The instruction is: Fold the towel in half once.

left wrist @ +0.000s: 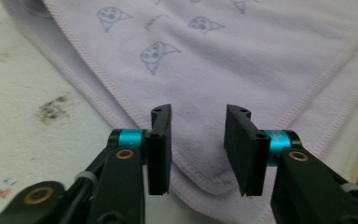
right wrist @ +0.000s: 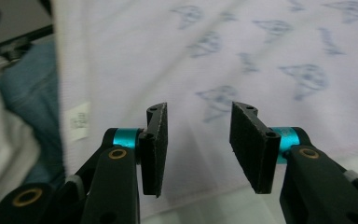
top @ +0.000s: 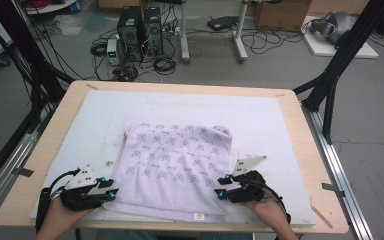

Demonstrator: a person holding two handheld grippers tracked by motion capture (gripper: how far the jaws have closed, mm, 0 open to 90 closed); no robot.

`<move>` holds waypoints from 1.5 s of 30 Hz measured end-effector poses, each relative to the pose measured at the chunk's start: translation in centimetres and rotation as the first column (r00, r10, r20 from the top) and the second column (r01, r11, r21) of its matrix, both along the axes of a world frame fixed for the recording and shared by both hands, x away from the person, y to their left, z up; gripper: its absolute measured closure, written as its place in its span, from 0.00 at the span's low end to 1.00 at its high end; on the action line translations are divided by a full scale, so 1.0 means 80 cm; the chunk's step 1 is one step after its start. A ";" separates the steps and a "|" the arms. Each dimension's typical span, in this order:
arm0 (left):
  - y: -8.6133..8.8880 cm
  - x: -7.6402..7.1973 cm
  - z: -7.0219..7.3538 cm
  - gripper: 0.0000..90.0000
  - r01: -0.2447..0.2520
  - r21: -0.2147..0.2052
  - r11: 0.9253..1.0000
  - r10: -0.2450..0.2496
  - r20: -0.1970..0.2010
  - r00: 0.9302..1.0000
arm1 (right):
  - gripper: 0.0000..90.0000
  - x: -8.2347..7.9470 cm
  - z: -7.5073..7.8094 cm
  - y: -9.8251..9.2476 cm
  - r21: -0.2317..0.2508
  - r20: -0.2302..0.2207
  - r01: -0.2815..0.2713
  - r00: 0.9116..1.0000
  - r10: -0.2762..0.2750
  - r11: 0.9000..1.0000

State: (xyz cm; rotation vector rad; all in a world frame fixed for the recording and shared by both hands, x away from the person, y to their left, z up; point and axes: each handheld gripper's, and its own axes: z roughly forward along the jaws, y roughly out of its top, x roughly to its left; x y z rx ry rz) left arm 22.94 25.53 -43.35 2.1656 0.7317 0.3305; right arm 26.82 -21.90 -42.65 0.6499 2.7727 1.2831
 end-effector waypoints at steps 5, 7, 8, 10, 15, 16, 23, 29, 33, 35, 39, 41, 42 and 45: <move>-0.008 0.001 -0.004 0.83 0.035 0.032 0.999 -0.035 -0.008 0.999 | 0.67 -0.008 -0.011 0.005 -0.019 -0.028 -0.052 0.998 0.051 0.998; -0.012 0.001 -0.008 0.93 0.051 0.052 0.997 -0.051 -0.011 0.999 | 0.73 -0.010 -0.017 0.007 -0.030 -0.027 -0.062 0.998 0.062 0.998; -0.013 0.000 -0.008 0.96 0.052 0.055 0.997 -0.052 -0.004 0.999 | 0.79 -0.012 -0.019 0.008 -0.036 -0.008 -0.057 0.998 0.056 0.998; -0.013 0.001 -0.007 0.98 0.047 0.048 0.998 -0.046 -0.013 0.999 | 0.96 -0.013 -0.019 0.009 -0.038 -0.002 -0.059 0.998 0.059 0.998; -0.007 -0.004 0.003 0.99 0.027 0.024 0.999 -0.027 0.009 1.000 | 0.98 -0.017 -0.010 0.010 -0.043 0.033 -0.064 0.997 0.065 0.997; -0.005 -0.005 0.007 0.99 0.028 0.016 0.999 -0.028 0.008 1.000 | 0.98 -0.018 -0.005 0.008 -0.027 0.037 -0.058 0.998 0.059 0.998; 0.003 -0.021 0.031 0.99 0.029 -0.010 1.000 -0.029 0.014 0.999 | 0.98 -0.028 0.031 -0.004 0.043 0.073 -0.074 0.995 0.070 0.996; 0.010 -0.028 0.017 0.97 0.049 0.000 0.999 -0.049 -0.039 0.998 | 0.92 -0.034 0.021 -0.005 0.036 -0.005 -0.123 0.992 0.123 0.992; 0.011 -0.020 0.004 0.75 0.003 0.010 1.000 -0.002 -0.045 0.999 | 0.76 -0.022 0.009 -0.004 0.032 -0.002 -0.040 0.999 0.040 0.999; 0.011 -0.014 0.000 0.68 -0.021 0.019 1.000 0.022 -0.041 0.999 | 0.72 -0.010 0.008 -0.004 0.011 0.003 -0.004 1.000 0.004 1.000; 0.009 -0.001 0.000 0.67 -0.031 0.004 1.000 0.031 -0.039 0.999 | 0.69 0.010 0.005 -0.002 -0.027 0.027 0.051 0.998 -0.050 0.998; 0.006 0.010 0.006 0.67 -0.042 -0.019 0.999 0.041 -0.026 0.999 | 0.69 0.020 0.006 -0.002 -0.037 0.046 0.078 0.996 -0.076 0.996; 0.003 0.018 0.009 0.67 -0.047 -0.027 0.998 0.047 -0.021 0.999 | 0.70 0.027 0.008 -0.003 -0.032 0.053 0.098 0.994 -0.096 0.995; -0.008 0.051 0.021 0.68 -0.078 -0.048 0.996 0.078 -0.004 0.997 | 0.70 0.051 0.019 -0.006 -0.029 0.077 0.141 0.987 -0.138 0.990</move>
